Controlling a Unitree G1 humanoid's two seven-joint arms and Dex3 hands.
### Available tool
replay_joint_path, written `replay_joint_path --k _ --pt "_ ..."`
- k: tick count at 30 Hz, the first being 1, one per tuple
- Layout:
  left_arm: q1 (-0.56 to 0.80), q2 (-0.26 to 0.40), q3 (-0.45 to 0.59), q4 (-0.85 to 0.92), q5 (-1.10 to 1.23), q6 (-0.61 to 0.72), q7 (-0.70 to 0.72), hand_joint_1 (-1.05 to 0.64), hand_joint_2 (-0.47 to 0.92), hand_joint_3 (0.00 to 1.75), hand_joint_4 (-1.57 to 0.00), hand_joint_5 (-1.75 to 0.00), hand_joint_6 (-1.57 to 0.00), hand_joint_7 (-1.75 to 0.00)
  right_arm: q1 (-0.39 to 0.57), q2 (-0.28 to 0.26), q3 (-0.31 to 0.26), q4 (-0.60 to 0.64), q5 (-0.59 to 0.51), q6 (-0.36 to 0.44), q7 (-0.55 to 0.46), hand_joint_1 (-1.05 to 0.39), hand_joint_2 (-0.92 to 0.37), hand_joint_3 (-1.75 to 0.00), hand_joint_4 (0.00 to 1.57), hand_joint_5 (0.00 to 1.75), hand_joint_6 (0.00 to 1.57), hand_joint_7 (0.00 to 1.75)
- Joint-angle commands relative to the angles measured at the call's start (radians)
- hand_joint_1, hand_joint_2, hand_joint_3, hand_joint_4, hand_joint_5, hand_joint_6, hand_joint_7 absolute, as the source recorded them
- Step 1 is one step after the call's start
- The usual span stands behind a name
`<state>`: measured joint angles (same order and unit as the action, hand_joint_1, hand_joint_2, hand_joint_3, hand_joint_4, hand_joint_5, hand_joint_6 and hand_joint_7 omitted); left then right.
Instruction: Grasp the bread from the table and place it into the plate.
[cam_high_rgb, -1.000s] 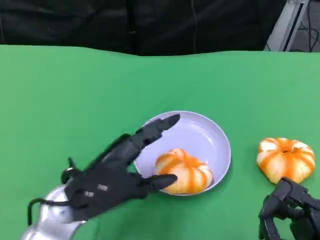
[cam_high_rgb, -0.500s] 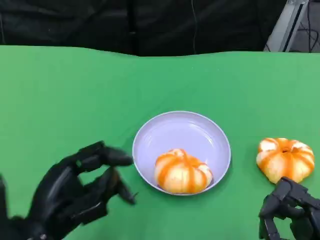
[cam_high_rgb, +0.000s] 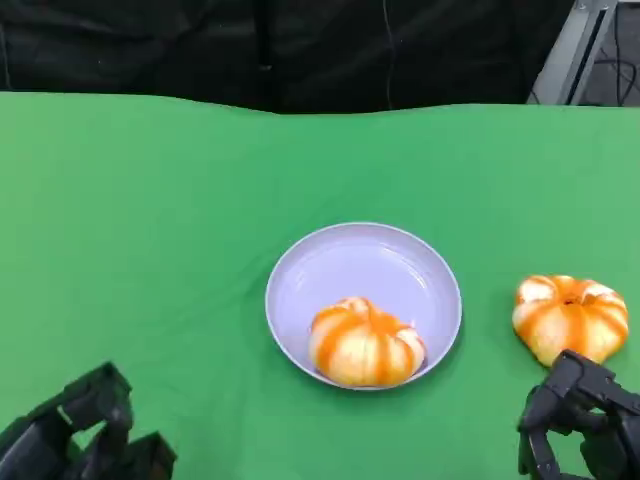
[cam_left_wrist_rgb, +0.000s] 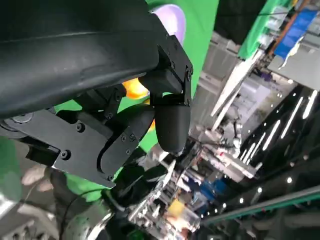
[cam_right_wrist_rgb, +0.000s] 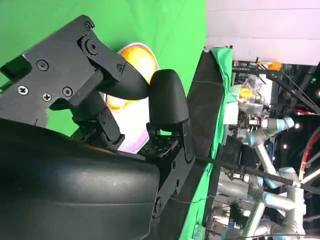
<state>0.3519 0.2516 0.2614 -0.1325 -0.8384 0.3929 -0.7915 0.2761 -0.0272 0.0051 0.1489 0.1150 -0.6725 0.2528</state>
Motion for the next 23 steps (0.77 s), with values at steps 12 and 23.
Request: replay_joint_path --k 12,23 --pt "-0.054 -0.026 0.016 0.149 0.05 -0.057 -0.05 -0.2 0.67 0.96 -0.88 -1.75 -0.74 -1.75 0.015 -0.015 -0.011 -0.016 0.033 0.017 0.014 -0.15 -0.5 -1.3 0.88 1.75 0.78 1.58" --pt "-0.049 -0.029 0.015 0.126 0.051 -0.047 -0.034 -0.19 0.67 0.98 -0.89 -1.75 -0.75 -1.75 0.013 -0.019 -0.014 -0.015 0.014 0.007 0.003 -0.15 -0.5 -1.3 0.87 1.75 0.77 1.59"
